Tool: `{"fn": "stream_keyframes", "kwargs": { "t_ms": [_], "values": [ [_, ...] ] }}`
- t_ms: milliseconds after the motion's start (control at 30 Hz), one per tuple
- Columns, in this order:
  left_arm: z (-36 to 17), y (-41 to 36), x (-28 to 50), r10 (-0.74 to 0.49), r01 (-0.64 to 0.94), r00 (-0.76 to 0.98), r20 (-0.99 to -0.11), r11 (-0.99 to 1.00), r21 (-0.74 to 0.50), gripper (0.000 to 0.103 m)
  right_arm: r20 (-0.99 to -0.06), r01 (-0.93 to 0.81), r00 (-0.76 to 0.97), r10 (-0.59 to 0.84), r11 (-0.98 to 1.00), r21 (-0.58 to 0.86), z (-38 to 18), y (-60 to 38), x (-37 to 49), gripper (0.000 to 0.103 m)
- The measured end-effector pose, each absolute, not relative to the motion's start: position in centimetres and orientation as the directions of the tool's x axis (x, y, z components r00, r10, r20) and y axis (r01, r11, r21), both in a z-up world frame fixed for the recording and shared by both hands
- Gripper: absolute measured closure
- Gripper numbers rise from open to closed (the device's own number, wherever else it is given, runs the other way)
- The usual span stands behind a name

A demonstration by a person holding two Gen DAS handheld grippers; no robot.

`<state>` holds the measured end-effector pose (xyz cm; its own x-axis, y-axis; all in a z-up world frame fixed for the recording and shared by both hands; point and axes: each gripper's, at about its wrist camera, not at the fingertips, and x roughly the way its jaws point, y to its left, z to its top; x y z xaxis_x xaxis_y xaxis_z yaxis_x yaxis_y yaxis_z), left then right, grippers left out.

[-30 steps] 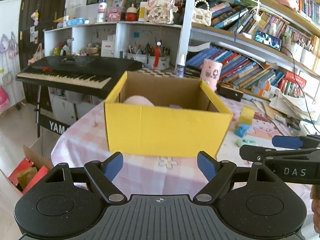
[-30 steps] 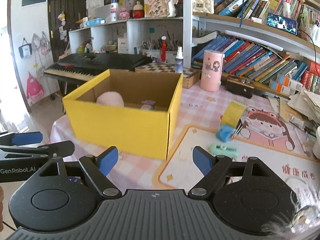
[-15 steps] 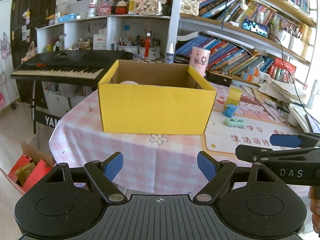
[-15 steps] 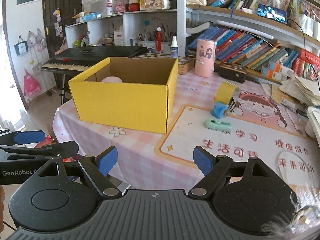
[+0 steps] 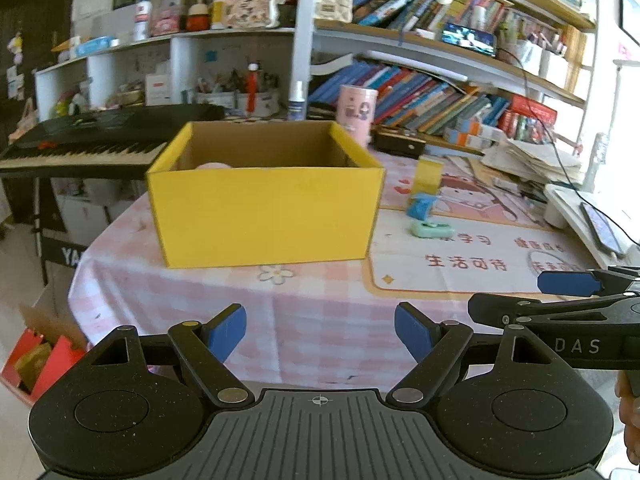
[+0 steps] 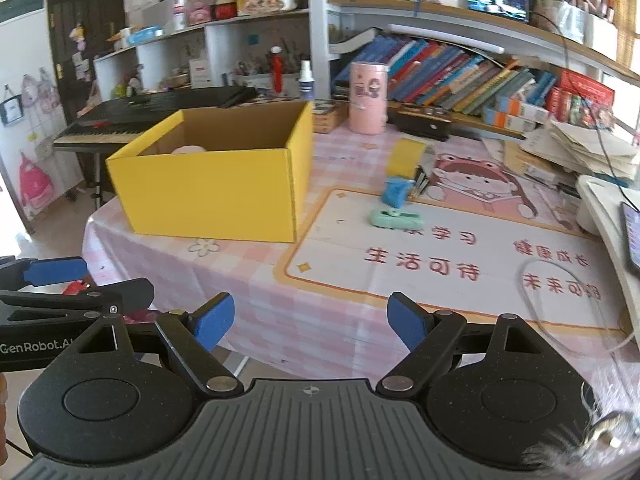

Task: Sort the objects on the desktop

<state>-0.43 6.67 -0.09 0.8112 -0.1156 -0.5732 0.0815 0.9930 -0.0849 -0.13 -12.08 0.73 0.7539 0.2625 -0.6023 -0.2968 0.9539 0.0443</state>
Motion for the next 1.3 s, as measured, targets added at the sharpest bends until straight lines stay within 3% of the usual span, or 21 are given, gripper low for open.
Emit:
{"fn": "stream_keyframes", "kwargs": {
  "t_ms": [1300],
  "values": [
    [-0.8, -3.0, 8.3, -0.235, 0.225, 0.778, -0.583, 0.97, -0.091, 0.019, -0.652, -0.167, 0.744, 0.146, 0.986, 0.03, 0.2, -21.3, 8.3, 0.019]
  ]
}}
